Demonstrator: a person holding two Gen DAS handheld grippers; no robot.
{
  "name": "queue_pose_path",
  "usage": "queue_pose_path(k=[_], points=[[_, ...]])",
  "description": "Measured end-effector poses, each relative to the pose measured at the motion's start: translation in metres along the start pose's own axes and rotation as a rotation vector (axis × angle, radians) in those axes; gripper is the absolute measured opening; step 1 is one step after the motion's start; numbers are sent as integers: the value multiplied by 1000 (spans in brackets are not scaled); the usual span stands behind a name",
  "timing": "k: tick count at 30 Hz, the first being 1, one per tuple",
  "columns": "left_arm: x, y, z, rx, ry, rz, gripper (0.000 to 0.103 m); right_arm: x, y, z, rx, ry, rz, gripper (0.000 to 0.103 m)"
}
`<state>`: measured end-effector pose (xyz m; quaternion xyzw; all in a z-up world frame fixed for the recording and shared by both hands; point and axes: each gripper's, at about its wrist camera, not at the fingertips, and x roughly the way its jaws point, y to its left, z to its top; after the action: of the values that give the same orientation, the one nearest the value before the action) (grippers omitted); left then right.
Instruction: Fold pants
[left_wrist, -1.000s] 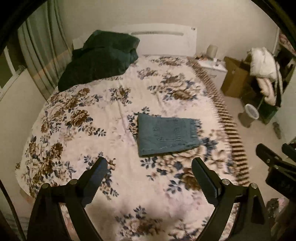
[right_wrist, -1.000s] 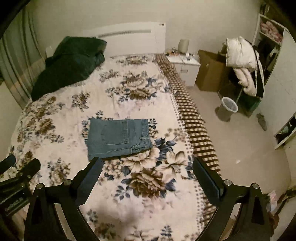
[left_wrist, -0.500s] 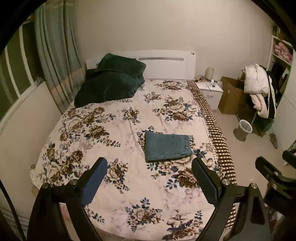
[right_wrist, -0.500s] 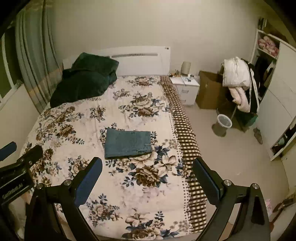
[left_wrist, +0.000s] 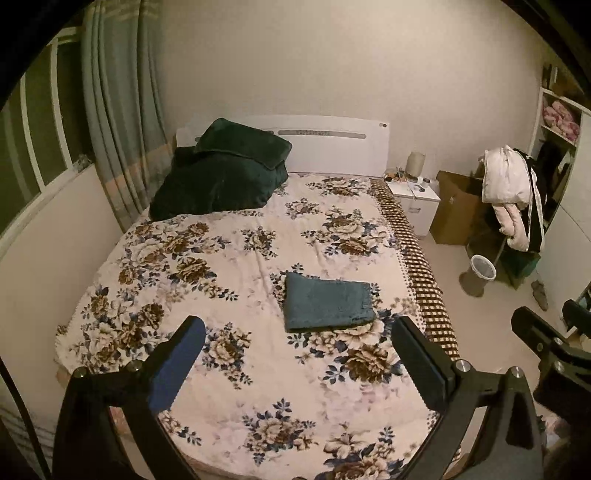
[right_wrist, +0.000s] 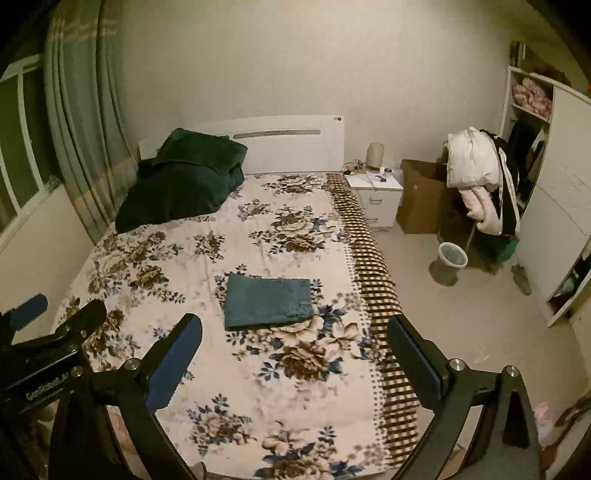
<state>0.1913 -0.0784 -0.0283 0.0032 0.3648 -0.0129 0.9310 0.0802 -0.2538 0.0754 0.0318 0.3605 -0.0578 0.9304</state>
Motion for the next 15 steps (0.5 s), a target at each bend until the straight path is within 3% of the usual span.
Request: queue_pose_path(k=[9, 15], points=[[48, -9, -7, 2, 45, 44, 103, 78, -3, -1, -13, 25, -69, 102], [77, -13, -7, 22, 70, 64, 103, 128, -3, -5, -19, 73, -57, 102]])
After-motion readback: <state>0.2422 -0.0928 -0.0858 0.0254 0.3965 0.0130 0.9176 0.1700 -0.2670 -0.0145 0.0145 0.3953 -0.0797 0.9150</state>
